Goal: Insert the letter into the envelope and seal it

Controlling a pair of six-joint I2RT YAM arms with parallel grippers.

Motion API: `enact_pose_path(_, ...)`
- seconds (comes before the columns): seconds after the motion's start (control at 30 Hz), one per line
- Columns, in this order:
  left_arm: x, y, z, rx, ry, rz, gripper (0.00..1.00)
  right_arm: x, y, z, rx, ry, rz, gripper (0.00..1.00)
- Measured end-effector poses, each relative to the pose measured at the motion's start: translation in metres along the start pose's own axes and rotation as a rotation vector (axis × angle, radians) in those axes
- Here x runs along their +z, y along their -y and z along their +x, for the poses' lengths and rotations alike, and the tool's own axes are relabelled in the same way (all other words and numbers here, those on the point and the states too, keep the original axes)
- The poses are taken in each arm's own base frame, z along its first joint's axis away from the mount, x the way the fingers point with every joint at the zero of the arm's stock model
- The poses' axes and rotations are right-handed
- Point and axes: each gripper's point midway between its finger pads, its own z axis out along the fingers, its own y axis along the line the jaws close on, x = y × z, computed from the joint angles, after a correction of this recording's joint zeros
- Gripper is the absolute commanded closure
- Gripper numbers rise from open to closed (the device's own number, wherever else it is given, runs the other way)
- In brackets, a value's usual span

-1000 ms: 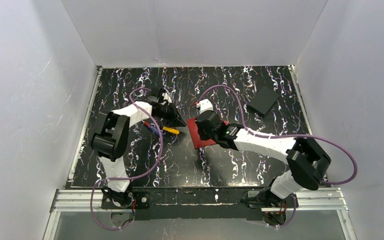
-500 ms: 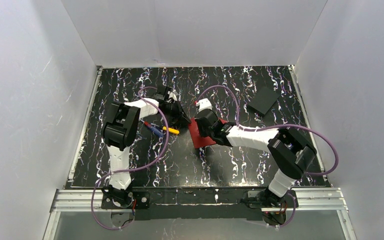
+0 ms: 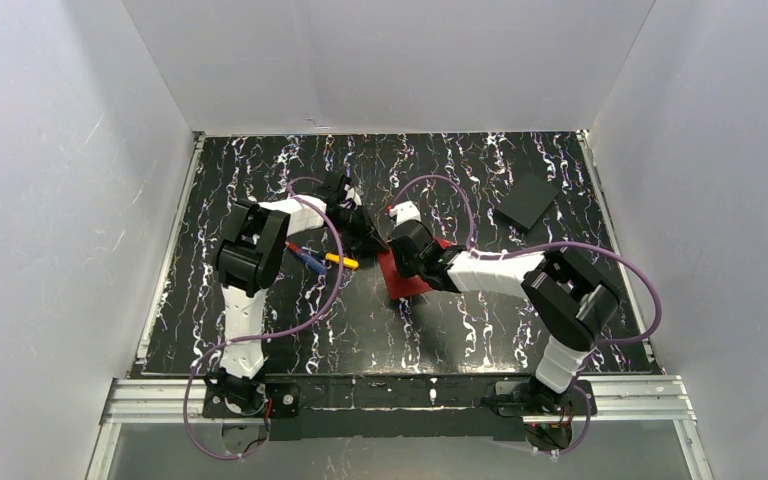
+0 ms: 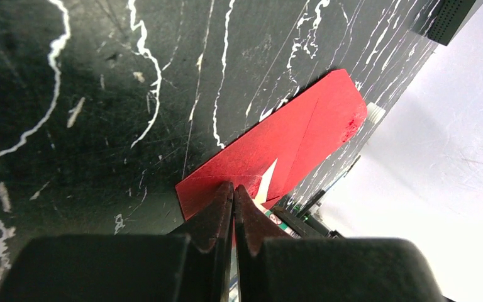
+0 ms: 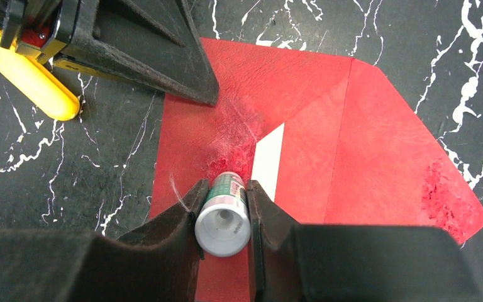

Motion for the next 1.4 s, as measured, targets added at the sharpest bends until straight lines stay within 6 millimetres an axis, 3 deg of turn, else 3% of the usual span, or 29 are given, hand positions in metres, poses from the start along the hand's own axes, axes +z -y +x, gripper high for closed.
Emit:
enact_pose_path(0.6,-0.003,-0.006,0.000,0.012,-0.037,-0.071,1.00,0.020,0.003,-0.016,-0.070,0.106,0.044,0.99)
enact_pose_path(1.2,0.000,-0.005,-0.002,-0.186,-0.020,-0.089,1.00,-0.017,-0.014,0.021,-0.119,-0.065,-0.151,0.99)
enact_pose_path(1.4,0.000,-0.005,-0.001,-0.187,-0.024,-0.080,1.00,-0.012,-0.014,0.017,-0.122,-0.026,-0.142,0.99)
